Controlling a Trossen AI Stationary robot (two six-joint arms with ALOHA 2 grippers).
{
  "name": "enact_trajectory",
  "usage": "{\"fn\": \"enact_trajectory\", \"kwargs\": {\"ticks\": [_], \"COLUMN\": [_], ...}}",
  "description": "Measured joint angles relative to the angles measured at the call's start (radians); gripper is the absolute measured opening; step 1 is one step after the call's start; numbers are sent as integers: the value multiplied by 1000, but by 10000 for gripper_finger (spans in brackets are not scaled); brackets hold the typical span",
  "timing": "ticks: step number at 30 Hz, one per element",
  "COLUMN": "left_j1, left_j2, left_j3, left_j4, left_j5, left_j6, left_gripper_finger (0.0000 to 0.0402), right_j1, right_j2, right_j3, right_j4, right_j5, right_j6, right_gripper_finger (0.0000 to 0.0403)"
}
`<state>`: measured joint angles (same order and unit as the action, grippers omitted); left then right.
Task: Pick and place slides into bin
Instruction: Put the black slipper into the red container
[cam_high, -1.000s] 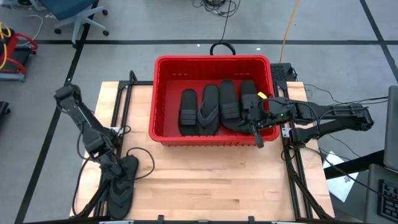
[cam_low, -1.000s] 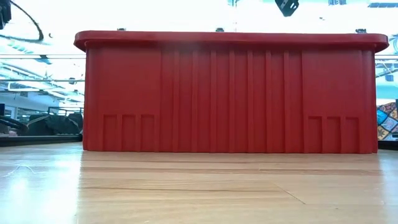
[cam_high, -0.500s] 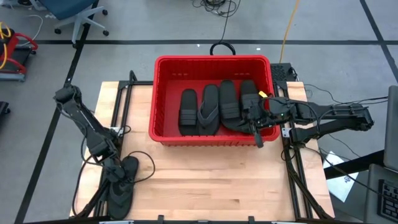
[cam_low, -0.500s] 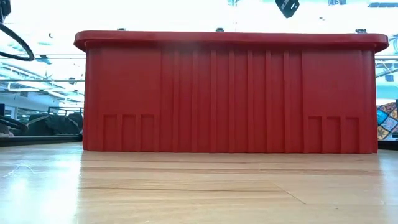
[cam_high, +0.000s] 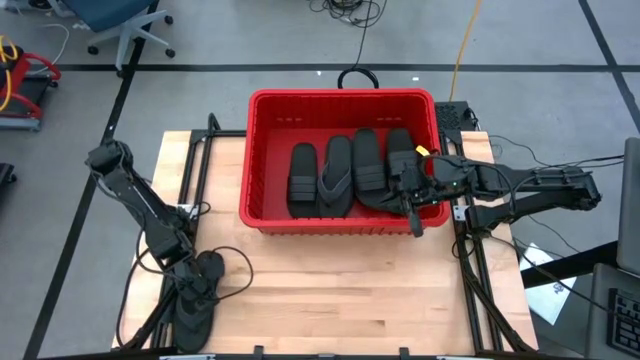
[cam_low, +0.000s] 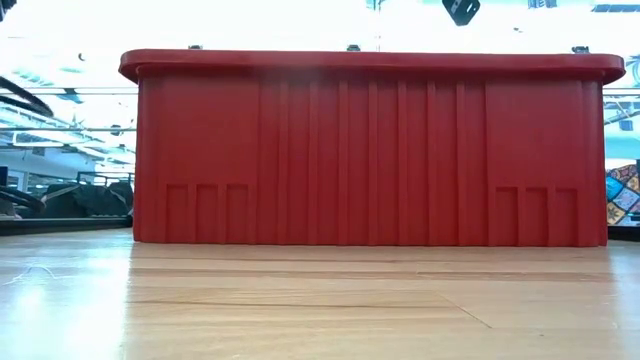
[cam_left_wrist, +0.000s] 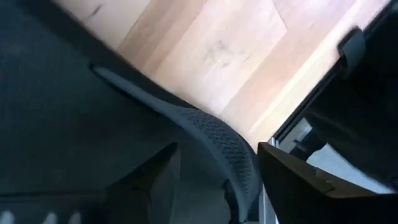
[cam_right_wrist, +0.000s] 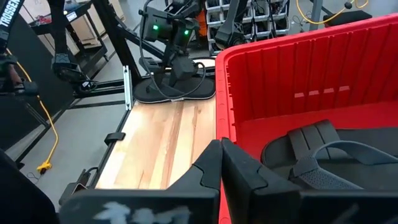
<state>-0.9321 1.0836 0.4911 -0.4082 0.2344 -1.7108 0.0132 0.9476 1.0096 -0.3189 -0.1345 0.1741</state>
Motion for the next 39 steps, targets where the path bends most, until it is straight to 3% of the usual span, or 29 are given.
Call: {"fn": "enact_trajectory", "kwargs": {"ticks": [3, 7, 9, 16, 19, 22, 24, 30, 35, 39], "left_j1": [0, 6, 15, 36, 32, 39, 62, 220, 446, 666], "left_j2": [7, 7, 4, -6, -25, -47, -59, -75, -54, -23], "left_j3": [0, 0, 0, 5, 54, 151, 238, 537, 765, 938], "left_j4": [36, 125, 185, 369, 485, 501, 429, -84, -305, -451], "left_j5": [2, -3, 5, 15, -46, -110, -112, -58, -27, -63], "left_j6": [79, 200, 235, 266, 384, 561, 652, 840, 1143, 1399], "left_gripper_finger": [170, 52, 16, 4, 2, 2, 1, 1, 0, 0], "right_j1": [0, 0, 0, 0, 0, 0, 0, 0, 0, 0], "right_j2": [0, 0, 0, 0, 0, 0, 0, 0, 0, 0], "right_j3": [0, 0, 0, 0, 0, 0, 0, 0, 0, 0], "right_j4": [0, 0, 0, 0, -1, -1, -1, -4, -7, -8], "right_j5": [0, 0, 1, 1, 0, 0, 0, 1, 1, 1], "right_j6": [-2, -8, -10, -29, -36, -43, -57, -108, -116, -116], "right_gripper_finger": [0, 0, 0, 0, 0, 0, 0, 0, 0, 0]}}
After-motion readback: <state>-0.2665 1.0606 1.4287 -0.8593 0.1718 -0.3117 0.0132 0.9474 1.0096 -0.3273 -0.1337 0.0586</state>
